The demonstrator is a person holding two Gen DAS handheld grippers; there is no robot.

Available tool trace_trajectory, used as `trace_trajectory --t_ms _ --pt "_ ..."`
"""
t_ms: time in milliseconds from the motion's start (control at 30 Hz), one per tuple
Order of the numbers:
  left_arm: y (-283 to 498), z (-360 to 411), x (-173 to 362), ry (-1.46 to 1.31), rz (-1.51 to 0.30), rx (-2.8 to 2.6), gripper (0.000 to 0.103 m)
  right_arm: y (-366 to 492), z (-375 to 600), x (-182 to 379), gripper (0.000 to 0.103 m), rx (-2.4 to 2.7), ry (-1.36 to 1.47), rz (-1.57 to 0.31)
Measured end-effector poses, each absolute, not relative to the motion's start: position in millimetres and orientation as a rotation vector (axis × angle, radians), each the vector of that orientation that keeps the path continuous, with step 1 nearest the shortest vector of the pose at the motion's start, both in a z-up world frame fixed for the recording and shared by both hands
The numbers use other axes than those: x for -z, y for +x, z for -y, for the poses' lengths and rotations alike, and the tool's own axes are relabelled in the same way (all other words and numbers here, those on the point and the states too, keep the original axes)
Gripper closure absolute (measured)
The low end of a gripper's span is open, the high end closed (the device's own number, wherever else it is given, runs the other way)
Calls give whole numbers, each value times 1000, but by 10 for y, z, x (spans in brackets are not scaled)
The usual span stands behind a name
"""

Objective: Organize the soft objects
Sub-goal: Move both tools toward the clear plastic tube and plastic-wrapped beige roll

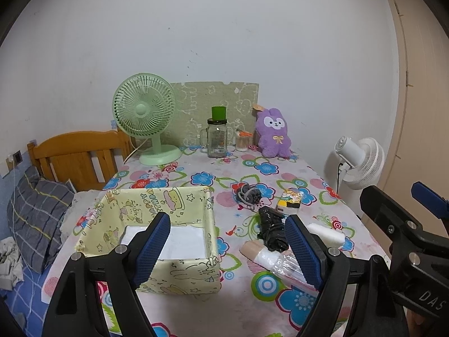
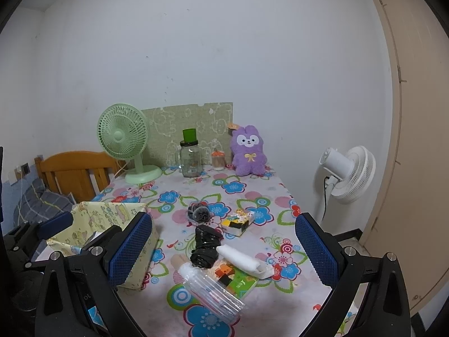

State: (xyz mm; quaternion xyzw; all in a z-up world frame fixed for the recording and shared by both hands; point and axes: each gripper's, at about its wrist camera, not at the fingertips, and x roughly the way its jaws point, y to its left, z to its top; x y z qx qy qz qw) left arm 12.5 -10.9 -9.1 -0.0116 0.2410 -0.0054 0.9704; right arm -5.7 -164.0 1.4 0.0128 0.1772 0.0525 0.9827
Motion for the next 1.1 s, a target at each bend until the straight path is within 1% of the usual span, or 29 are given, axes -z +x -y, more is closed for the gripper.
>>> trace_trajectory --t_ms 267,367,767,1100 --pt "182 229 235 -23 -501 33 18 21 1673 104 0 -107 10 -368" --pt "211 280 302 -22 -513 51 18 67 1706 164 2 -111 10 -380" --pt "377 530 686 -48 -604 113 18 233 1859 519 5 -114 10 -431" --pt "518 768 1032 -8 -690 151 18 396 1899 864 7 -123 -9 -492"
